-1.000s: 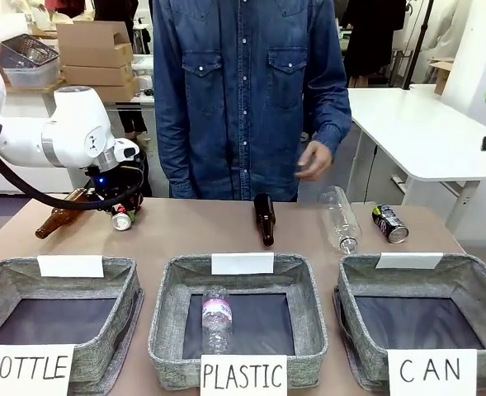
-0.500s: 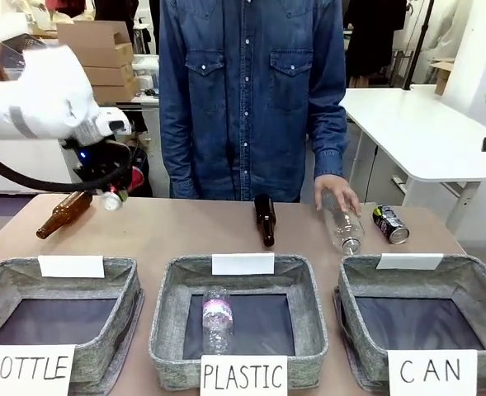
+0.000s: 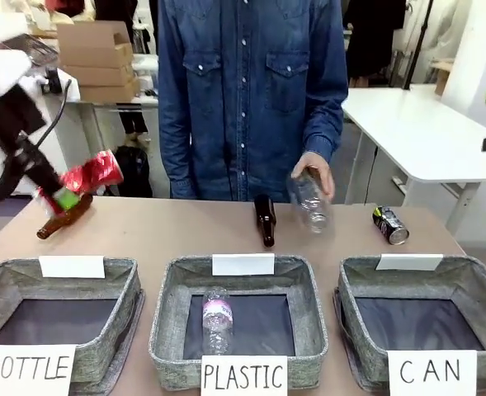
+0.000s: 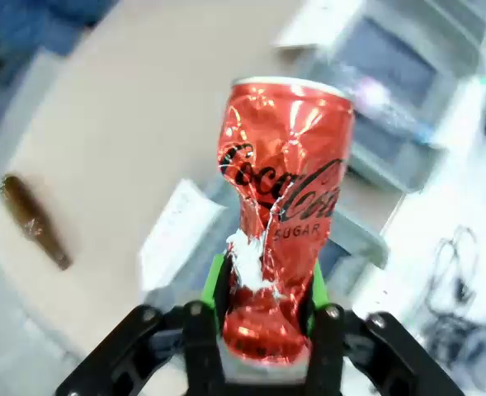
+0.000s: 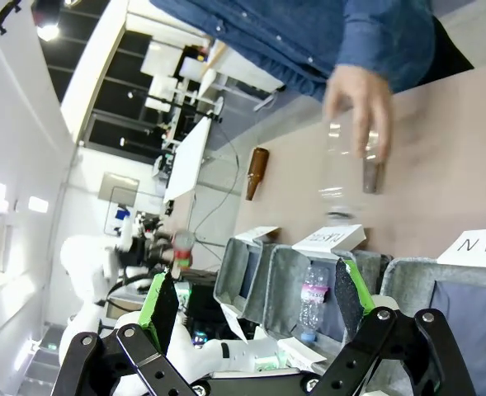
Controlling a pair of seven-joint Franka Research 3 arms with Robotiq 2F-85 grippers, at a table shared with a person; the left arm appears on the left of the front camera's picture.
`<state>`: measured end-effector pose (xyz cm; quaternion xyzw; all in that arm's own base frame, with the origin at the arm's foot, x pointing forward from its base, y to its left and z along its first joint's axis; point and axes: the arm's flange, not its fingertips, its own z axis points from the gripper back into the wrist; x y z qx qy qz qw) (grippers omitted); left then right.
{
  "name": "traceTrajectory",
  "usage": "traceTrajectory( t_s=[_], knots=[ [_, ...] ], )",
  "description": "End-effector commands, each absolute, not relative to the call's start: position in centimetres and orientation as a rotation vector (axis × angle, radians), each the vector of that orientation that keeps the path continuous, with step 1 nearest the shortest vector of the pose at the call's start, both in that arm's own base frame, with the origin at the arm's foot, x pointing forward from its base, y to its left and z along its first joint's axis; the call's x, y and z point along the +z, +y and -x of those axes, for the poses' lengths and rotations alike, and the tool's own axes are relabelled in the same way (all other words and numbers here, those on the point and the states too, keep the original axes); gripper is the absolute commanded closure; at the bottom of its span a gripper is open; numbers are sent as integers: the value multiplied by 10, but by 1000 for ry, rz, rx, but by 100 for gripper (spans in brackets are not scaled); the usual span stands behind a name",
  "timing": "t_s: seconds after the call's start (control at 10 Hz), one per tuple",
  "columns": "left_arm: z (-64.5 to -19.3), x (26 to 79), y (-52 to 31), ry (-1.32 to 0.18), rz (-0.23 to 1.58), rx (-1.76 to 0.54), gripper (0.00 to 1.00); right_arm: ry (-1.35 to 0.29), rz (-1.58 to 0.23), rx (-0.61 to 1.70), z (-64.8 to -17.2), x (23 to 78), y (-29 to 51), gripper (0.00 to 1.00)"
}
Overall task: Sort the can waste into the basket.
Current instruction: Pick up the can waste from the table and place it in the right Fabric basket.
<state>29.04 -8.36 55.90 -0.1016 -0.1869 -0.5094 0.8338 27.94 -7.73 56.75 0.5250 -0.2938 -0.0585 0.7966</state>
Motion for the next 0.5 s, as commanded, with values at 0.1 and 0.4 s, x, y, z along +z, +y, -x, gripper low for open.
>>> traceTrajectory(
  t_s=[0.1,0.4],
  knots=[
    [-204,564,-73,-574,437,-1539,100,-654,-1141,-101,-283,568,-77,0],
    [-214,576,-83,-503,291,-1399,100,-654,-1141,-101,-283,568,-77,0]
  ],
)
